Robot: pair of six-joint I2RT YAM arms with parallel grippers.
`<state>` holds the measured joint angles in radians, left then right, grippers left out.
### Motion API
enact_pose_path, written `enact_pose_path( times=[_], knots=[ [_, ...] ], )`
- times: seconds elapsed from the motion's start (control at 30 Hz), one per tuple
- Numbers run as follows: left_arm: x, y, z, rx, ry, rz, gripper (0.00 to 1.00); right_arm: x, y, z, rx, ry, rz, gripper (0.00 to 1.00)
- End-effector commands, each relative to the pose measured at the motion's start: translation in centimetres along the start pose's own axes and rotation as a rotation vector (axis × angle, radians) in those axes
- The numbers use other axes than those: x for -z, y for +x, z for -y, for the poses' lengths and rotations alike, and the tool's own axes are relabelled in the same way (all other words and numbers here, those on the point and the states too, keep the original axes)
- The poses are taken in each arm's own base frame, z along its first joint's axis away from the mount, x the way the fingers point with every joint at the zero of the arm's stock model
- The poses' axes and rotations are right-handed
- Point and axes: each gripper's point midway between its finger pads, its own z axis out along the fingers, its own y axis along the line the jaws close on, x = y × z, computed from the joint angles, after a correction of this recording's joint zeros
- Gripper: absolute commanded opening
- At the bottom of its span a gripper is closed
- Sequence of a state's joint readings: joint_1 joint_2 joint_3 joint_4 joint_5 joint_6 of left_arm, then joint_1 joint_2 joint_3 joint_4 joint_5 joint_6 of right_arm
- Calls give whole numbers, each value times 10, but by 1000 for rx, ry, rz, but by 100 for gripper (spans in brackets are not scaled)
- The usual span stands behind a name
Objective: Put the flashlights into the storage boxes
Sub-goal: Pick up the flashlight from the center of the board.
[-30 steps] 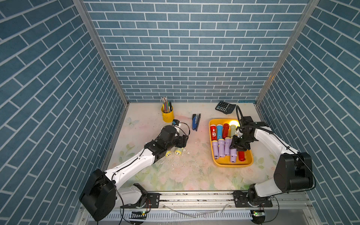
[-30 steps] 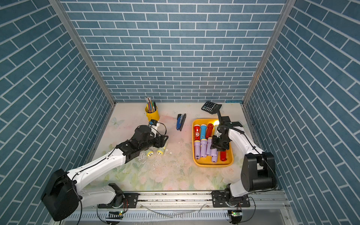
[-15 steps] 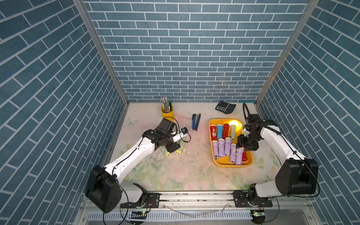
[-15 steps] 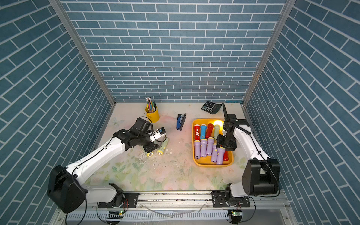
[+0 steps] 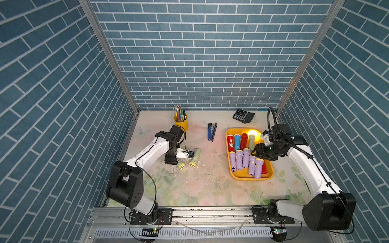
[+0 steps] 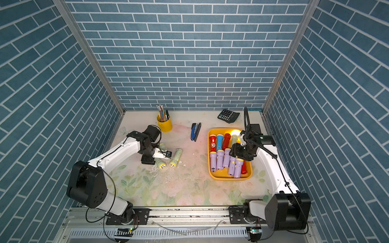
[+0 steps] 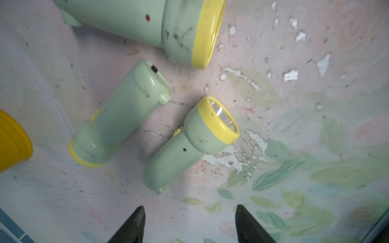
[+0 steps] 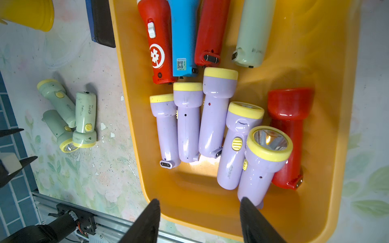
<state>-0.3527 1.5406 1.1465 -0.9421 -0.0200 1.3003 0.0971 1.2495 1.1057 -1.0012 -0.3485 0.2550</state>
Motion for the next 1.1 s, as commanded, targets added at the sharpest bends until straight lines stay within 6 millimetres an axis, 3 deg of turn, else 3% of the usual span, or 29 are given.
enact_pose_path(
  times=[0.0,0.3,0.57,0.93,1.07],
  knots=[
    [-13,10,-3,-71,19,-8,69,1,8,-6,39,-45,11,62],
    [-42,-7,-8,-97,65,74,70,1,20,-12,42,-96,30,62],
    [-73,-2,5,-58,84,62,70,1,19,-17,61,-130,55,60],
    [-75,11,22,22,26,35,61,1,13,-23,88,-166,88,59],
    [-71,15,28,45,-14,31,51,2,11,-24,93,-174,103,58]
  ],
)
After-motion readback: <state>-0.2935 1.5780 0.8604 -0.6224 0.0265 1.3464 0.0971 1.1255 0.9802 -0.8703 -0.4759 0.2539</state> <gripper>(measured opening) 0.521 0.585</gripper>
